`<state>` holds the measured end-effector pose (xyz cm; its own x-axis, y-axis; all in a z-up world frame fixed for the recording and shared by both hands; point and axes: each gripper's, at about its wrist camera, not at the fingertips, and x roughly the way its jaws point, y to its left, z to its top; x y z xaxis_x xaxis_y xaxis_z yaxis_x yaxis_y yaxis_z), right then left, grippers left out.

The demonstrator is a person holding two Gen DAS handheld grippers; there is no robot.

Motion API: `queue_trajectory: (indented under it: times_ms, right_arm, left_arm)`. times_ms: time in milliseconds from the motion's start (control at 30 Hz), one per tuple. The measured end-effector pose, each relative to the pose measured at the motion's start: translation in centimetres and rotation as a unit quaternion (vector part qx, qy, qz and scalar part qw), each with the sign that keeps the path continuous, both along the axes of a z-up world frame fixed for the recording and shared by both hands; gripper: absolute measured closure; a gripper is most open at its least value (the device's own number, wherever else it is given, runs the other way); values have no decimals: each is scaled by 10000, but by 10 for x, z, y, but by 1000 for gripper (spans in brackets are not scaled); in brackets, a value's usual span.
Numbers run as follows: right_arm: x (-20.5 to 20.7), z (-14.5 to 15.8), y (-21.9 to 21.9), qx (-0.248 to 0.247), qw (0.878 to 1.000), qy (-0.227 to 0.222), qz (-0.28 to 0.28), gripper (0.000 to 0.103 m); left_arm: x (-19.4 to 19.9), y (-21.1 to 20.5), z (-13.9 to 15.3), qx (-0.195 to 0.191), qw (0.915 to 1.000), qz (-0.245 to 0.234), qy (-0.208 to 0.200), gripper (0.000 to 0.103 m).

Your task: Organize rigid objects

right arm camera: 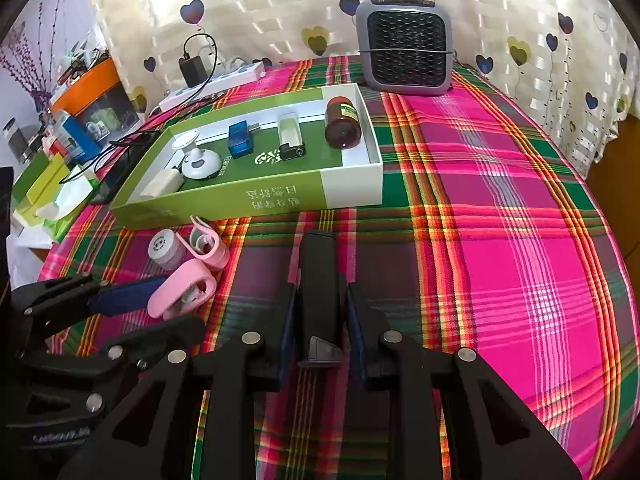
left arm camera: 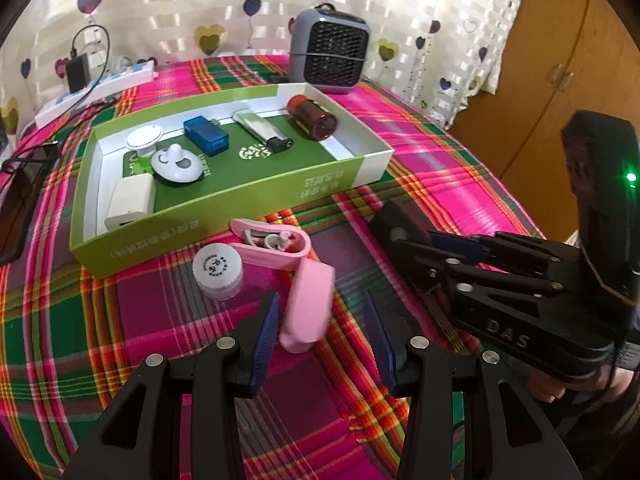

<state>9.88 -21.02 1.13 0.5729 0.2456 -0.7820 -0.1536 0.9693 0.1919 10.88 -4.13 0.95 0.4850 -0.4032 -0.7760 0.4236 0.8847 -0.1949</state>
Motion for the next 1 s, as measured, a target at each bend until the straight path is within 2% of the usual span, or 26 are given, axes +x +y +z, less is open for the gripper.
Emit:
queue_trajectory:
  times_ms: [300,600,767,1000]
  right_arm:
    - [1,0,-1,36,10000,-9,47,78]
    - [2,-1,1,23,10000,-29,82,78]
    - [1,-1,2,-4,9999,-41,101,78]
    - [1,-1,2,-20,9999,-44,102,78]
  left_arm:
    - [7,-6,-4,264,9996,57,-87,61]
    - [10,-6,-4,246,9996,93,-115,62]
    - [11,-3,-5,264,9994,185,-122,72]
    - [11,-1,-6,263,9993,237,-129,79]
